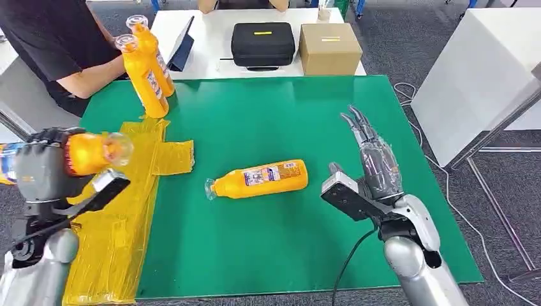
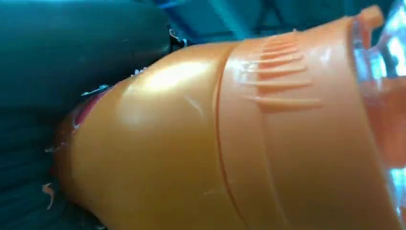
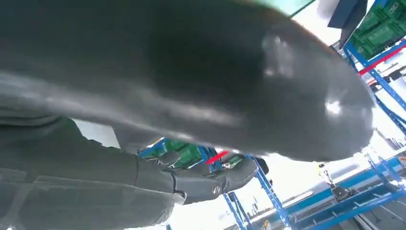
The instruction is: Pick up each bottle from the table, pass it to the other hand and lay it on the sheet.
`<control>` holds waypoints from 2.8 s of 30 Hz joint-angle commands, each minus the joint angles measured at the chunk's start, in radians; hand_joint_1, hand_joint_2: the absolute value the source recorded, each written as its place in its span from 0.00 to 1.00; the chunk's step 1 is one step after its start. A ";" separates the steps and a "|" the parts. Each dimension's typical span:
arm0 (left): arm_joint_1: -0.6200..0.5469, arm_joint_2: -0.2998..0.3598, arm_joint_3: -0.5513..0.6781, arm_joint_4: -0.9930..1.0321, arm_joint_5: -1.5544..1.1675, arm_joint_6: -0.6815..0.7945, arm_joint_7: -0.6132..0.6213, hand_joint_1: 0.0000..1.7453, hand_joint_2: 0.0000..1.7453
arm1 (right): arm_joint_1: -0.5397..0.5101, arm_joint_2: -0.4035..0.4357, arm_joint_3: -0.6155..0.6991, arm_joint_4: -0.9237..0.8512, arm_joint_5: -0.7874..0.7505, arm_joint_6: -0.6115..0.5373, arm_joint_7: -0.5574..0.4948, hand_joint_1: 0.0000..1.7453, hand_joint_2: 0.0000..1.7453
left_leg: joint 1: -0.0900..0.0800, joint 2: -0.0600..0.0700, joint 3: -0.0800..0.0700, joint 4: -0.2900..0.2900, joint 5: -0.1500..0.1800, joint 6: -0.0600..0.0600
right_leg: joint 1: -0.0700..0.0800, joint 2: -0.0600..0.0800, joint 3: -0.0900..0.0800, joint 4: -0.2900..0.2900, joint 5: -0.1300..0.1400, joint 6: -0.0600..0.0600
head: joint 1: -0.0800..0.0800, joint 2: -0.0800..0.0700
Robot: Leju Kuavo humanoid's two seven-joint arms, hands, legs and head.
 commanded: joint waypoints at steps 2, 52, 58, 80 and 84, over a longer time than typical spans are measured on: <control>-0.118 0.011 -0.155 0.305 -0.075 0.032 0.027 1.00 1.00 | 0.027 -0.017 -0.015 -0.005 -0.005 0.011 -0.004 0.00 0.00 | 0.000 -0.001 0.002 0.000 0.000 -0.002 | 0.000 -0.002 0.003 0.000 -0.001 0.000 | 0.000 0.000; -0.205 -0.071 -0.017 0.927 -0.286 0.099 0.137 0.00 1.00 | 0.091 -0.111 0.121 0.027 -0.063 0.048 -0.057 0.00 0.00 | 0.001 0.000 0.006 -0.001 -0.002 -0.003 | 0.001 -0.001 0.007 -0.001 -0.002 -0.001 | 0.000 0.000; -0.185 -0.084 -0.006 0.891 -0.264 0.100 0.082 0.00 0.00 | 0.114 -0.104 0.114 0.027 -0.055 0.039 -0.063 0.00 0.00 | 0.001 0.000 0.007 -0.001 -0.001 -0.002 | 0.001 -0.001 0.008 -0.001 -0.002 -0.001 | 0.000 0.000; -0.060 -0.094 0.042 0.611 -0.074 0.100 -0.142 0.00 0.00 | -0.084 -0.077 0.196 0.195 -0.099 0.072 -0.102 0.00 0.00 | 0.001 0.005 0.005 0.000 -0.002 -0.002 | 0.001 0.003 0.006 -0.001 0.000 -0.001 | 0.000 0.000; -0.055 -0.103 0.043 0.579 0.082 0.100 -0.199 0.00 0.00 | -0.098 -0.072 0.206 0.204 -0.103 0.074 -0.097 0.00 0.00 | 0.001 0.002 0.003 -0.001 -0.001 -0.001 | 0.001 0.000 0.004 -0.001 0.000 -0.001 | 0.000 0.000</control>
